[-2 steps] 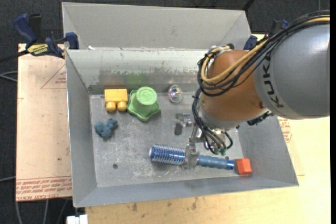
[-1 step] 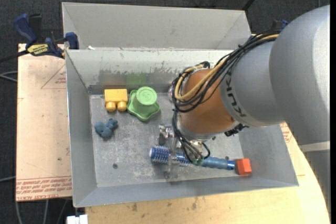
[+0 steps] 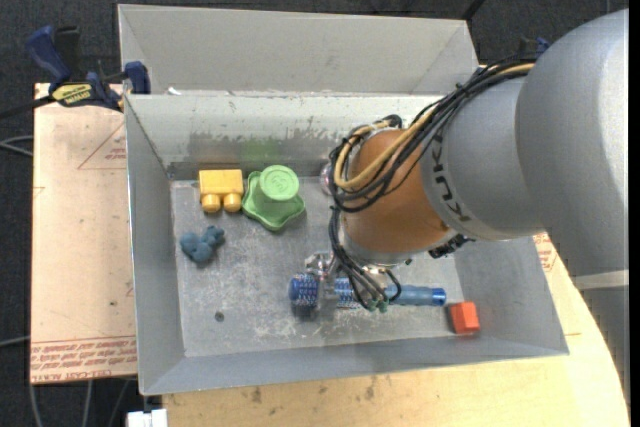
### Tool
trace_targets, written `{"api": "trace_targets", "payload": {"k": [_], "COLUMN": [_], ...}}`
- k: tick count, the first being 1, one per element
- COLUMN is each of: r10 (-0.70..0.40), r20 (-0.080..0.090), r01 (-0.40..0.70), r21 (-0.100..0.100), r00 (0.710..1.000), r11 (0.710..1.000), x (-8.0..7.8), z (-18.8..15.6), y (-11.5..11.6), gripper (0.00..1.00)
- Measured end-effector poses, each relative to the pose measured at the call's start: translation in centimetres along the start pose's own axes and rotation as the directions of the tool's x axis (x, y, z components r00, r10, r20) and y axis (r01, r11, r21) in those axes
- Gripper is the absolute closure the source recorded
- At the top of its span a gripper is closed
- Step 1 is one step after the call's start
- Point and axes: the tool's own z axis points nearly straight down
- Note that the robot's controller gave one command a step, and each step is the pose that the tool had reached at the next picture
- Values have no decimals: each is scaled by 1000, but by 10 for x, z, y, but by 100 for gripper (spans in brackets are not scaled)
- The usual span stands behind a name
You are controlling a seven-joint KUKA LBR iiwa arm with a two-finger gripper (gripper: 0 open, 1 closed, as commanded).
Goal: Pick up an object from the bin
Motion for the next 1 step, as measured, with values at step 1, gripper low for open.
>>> {"api": "trace_targets", "payload": {"k": [1], "r10": [-65], "r20": [11], "r01": [65], "r21": [-1], "r00": [998], "r11": [998], "x": [20], "z": [-203], "y": [21], "gripper": [100]}}
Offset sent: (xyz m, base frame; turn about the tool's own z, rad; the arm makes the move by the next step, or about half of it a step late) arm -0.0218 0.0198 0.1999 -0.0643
